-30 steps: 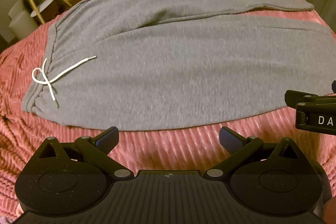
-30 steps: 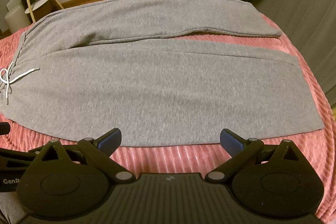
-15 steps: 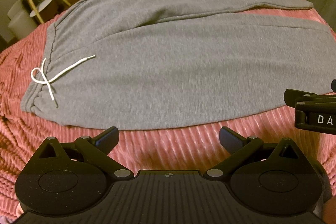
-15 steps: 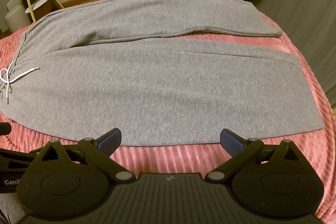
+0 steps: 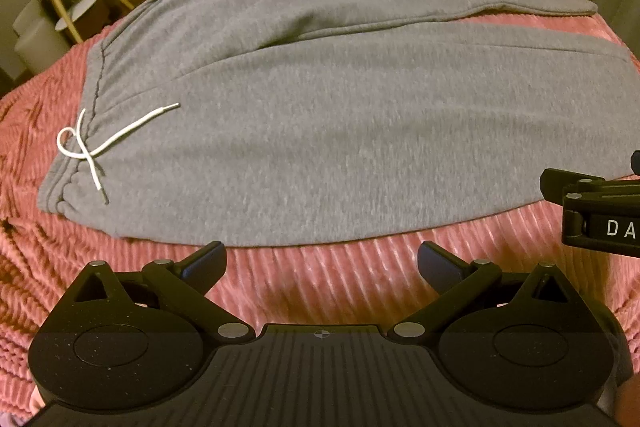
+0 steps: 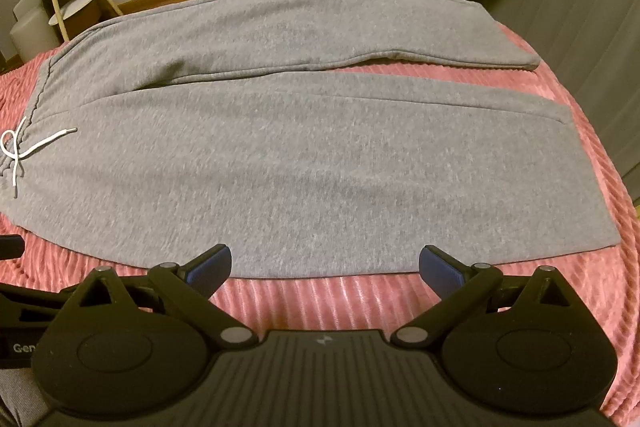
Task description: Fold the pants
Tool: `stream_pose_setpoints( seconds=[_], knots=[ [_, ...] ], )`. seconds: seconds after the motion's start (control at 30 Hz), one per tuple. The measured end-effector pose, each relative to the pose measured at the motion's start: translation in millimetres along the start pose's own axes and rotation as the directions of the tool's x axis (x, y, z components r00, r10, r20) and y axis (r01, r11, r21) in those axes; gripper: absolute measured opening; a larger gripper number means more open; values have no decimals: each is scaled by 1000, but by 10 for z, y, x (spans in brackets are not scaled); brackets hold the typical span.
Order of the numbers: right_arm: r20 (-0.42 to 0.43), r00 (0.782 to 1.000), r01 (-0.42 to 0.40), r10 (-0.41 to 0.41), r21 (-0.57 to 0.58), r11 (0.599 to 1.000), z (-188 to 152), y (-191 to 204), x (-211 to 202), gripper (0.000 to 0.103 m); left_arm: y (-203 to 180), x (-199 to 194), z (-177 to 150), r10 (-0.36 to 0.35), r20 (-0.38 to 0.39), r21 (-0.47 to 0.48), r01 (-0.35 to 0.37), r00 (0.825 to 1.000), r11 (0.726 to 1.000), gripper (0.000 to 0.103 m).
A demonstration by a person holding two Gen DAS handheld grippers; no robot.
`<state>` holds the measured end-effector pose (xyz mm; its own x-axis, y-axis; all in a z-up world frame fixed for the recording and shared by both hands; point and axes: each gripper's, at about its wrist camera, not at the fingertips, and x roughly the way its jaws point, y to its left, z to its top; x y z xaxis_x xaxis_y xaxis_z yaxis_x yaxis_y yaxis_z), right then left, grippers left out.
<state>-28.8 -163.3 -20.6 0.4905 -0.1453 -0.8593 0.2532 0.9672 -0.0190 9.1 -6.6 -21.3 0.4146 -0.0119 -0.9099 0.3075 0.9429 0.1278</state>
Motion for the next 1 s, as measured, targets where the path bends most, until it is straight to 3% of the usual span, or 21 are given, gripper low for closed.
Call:
stream_pose_setpoints(
  seconds=[1.0],
  knots=[
    [-18,1000,-6,6,2,1000,-4,2,93,100,9,76,51,-6,-14,-2,6,1000,1000,103]
  ],
)
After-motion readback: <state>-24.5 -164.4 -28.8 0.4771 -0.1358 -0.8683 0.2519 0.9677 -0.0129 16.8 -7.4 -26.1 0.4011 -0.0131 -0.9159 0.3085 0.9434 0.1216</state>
